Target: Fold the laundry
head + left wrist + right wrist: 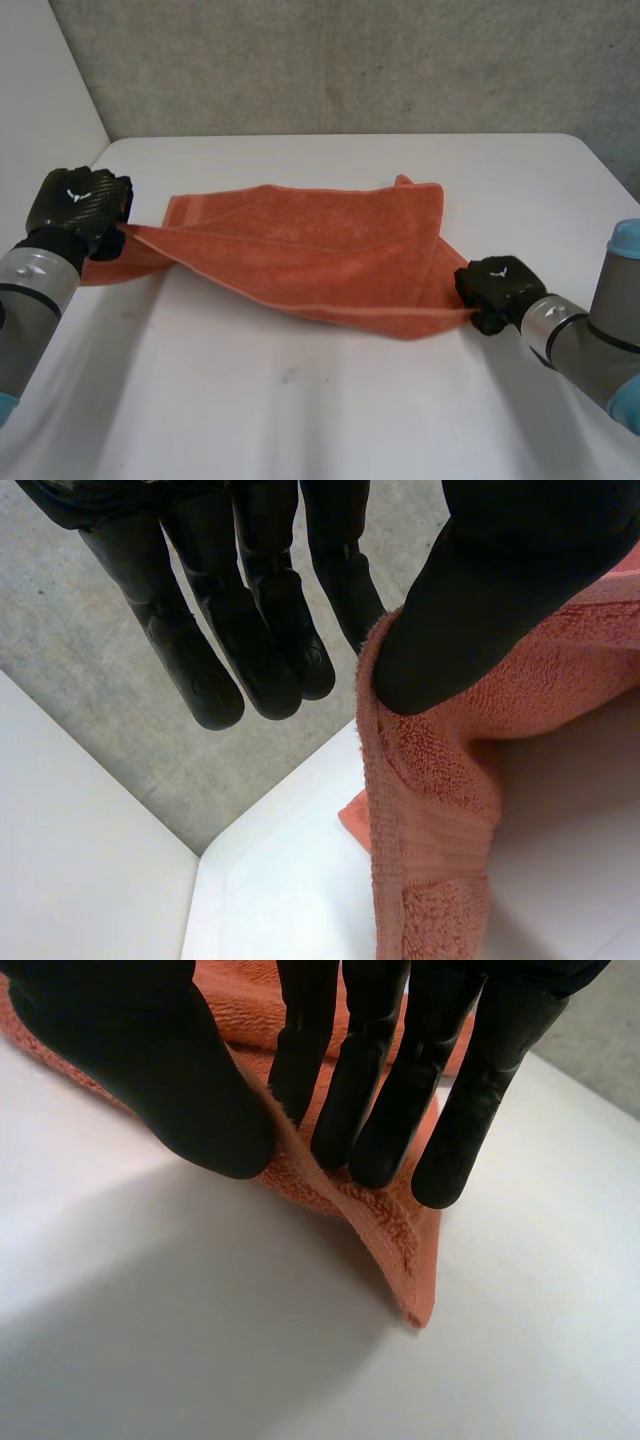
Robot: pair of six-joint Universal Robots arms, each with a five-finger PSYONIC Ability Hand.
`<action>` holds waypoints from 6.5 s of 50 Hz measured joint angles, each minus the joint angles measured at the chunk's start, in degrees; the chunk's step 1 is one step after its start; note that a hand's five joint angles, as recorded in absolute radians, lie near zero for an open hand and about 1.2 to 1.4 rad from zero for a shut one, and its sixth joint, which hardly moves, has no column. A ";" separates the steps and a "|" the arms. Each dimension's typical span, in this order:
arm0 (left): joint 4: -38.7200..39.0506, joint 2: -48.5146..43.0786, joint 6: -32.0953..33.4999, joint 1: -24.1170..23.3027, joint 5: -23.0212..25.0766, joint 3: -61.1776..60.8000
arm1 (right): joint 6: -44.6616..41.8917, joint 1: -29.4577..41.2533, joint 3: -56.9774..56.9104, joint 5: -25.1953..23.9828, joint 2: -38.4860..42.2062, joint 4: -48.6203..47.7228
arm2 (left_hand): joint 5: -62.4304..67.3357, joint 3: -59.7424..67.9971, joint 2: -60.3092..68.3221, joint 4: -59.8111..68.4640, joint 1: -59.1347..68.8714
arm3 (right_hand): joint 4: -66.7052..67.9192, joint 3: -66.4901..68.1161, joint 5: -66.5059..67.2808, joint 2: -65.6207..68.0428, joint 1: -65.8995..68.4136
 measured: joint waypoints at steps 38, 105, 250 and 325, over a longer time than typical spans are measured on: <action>-21.19 3.21 1.99 0.16 -0.03 12.49 | -16.04 -8.82 -21.52 1.77 -19.87 38.79 | 0.00 0.03 0.01 0.01 0.00 | 2.00 1.68 0.99 0.80 0.06; -12.01 -13.71 16.15 -1.46 -6.19 8.41 | -18.86 -1.66 -18.42 10.31 -2.22 35.90 | -0.02 0.19 0.08 0.03 0.00 | 2.00 1.74 1.87 0.80 0.03; 5.97 -18.74 -3.24 -11.16 -4.58 7.00 | -14.79 -26.22 -19.84 12.97 4.36 11.26 | -52.63 -56.31 -57.21 -56.91 -53.54 | 1.79 1.58 0.68 0.66 -1.30; 5.16 -17.62 -3.99 -20.48 -5.59 10.71 | 10.18 5.51 3.32 1.71 -2.84 -4.39 | -52.63 -56.31 -57.21 -56.91 -53.54 | -31.06 -30.66 -30.65 -30.12 -25.05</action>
